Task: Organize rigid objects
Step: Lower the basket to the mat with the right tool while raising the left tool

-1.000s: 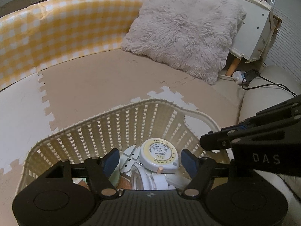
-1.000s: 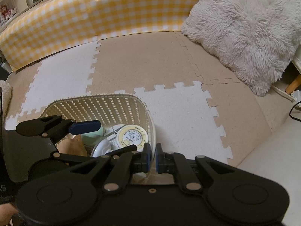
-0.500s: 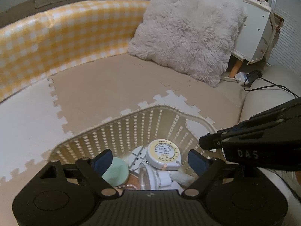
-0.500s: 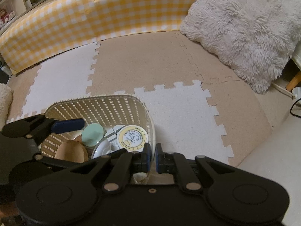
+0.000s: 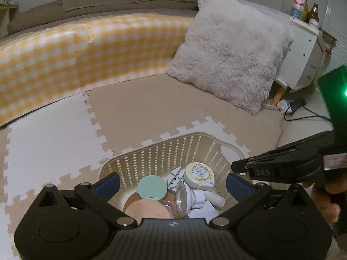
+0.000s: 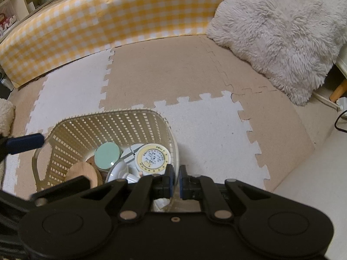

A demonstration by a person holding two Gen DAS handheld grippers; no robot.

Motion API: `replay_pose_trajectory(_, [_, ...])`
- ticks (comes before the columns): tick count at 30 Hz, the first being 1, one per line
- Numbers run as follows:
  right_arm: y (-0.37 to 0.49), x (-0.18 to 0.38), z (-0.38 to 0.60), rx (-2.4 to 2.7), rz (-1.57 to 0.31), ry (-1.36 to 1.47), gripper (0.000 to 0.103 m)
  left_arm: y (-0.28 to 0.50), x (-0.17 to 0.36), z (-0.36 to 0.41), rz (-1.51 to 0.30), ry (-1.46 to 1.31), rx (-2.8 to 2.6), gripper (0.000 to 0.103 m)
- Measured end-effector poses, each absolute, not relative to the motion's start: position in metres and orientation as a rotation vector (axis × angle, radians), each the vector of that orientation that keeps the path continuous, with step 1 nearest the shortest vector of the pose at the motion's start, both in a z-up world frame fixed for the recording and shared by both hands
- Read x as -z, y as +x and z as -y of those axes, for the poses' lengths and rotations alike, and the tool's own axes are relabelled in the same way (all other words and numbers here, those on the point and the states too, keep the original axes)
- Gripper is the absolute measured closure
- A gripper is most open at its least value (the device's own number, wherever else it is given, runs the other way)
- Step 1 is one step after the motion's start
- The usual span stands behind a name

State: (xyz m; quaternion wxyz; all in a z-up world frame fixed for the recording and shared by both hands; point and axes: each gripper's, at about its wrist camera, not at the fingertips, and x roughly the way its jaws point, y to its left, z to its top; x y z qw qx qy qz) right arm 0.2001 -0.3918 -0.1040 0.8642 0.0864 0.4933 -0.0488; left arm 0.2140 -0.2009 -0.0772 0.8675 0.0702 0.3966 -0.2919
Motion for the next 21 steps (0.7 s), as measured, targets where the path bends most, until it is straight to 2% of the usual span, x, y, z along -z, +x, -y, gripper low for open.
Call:
replay_pose_trajectory(5, [0.194, 0.097, 0.391, 0.113, -1.023, 0.167, 0.096, 0.204, 0.064, 0.186, -0.830, 0.122, 0.582, 0.000])
replay_pose_trajectory(7, [0.187, 0.088, 0.390, 0.114, -0.998, 0.173, 0.088, 0.200, 0.059, 0.179, -0.826, 0.107, 0.565, 0.000])
replay_pose_trajectory(11, [0.168, 0.064, 0.382, 0.100, -0.932, 0.169, 0.082, 0.186, 0.045, 0.162, -0.808, 0.073, 0.527, 0.000])
replay_pose_trajectory(13, [0.160, 0.052, 0.375, 0.088, -0.905, 0.159, 0.075, 0.180, 0.039, 0.155, -0.803, 0.067, 0.507, 0.000])
replay_pose_trajectory(21, [0.109, 0.015, 0.347, 0.082, -0.807, 0.102, 0.061, 0.137, 0.007, 0.131, -0.737, 0.061, 0.454, 0.000])
